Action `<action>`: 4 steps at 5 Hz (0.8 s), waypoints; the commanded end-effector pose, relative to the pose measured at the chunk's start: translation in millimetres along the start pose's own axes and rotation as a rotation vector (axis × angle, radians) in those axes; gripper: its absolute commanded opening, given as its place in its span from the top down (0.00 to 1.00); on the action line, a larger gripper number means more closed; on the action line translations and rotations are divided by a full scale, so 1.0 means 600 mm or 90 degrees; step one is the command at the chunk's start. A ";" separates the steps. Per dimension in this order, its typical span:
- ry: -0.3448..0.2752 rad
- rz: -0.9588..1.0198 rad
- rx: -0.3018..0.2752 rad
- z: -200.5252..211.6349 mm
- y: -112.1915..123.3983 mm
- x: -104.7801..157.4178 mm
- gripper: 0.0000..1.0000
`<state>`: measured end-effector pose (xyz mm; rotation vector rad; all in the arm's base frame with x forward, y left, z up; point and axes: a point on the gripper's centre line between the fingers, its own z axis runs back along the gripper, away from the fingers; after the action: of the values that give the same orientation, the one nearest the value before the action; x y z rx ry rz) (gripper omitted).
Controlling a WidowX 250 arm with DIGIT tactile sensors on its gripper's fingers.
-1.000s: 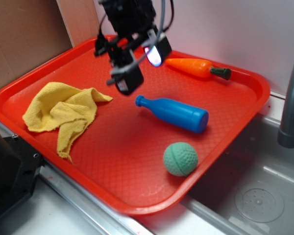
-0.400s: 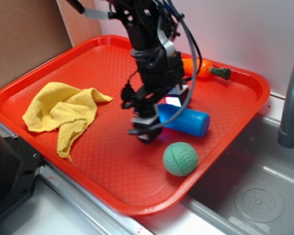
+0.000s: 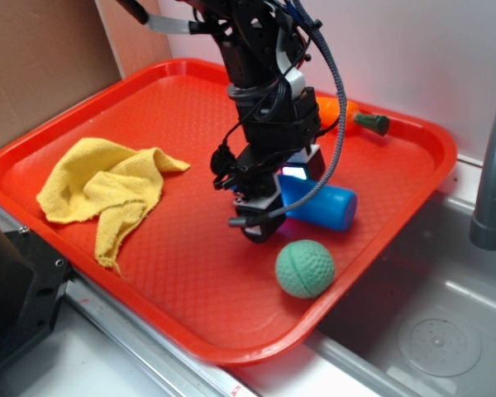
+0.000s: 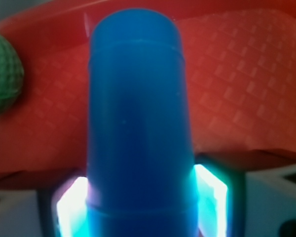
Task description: Grab the blue bottle.
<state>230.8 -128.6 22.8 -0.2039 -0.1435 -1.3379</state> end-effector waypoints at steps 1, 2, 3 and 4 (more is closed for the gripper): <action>0.026 0.218 0.070 0.108 -0.001 -0.020 1.00; 0.035 0.379 0.078 0.165 0.003 -0.056 1.00; 0.035 0.538 0.094 0.219 -0.003 -0.090 1.00; 0.027 0.701 0.085 0.261 -0.015 -0.125 1.00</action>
<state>202.8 -8.5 141.8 -0.1171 0.0019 -0.2394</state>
